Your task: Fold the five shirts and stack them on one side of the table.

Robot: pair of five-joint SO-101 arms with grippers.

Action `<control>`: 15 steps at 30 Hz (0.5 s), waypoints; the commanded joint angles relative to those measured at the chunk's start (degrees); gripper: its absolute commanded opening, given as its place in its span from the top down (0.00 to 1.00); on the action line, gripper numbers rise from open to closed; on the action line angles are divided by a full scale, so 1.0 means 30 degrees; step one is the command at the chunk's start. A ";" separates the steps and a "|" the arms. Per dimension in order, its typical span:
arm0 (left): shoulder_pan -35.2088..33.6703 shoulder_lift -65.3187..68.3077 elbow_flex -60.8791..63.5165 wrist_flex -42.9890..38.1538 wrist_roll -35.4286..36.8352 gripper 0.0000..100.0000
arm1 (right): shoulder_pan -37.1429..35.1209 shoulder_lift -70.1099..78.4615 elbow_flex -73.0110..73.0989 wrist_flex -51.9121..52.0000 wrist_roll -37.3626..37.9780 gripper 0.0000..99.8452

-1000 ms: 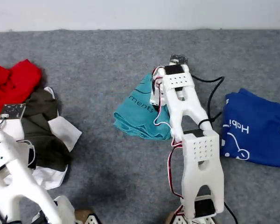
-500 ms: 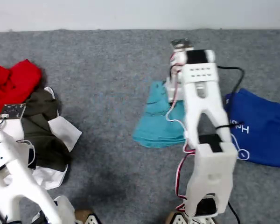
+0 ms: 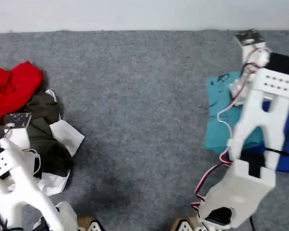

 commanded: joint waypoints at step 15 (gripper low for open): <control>0.0176 -0.0527 -0.0073 -0.0381 -0.0117 0.98 | 0.5260 0.2212 -0.0147 -0.2183 0.5099 0.97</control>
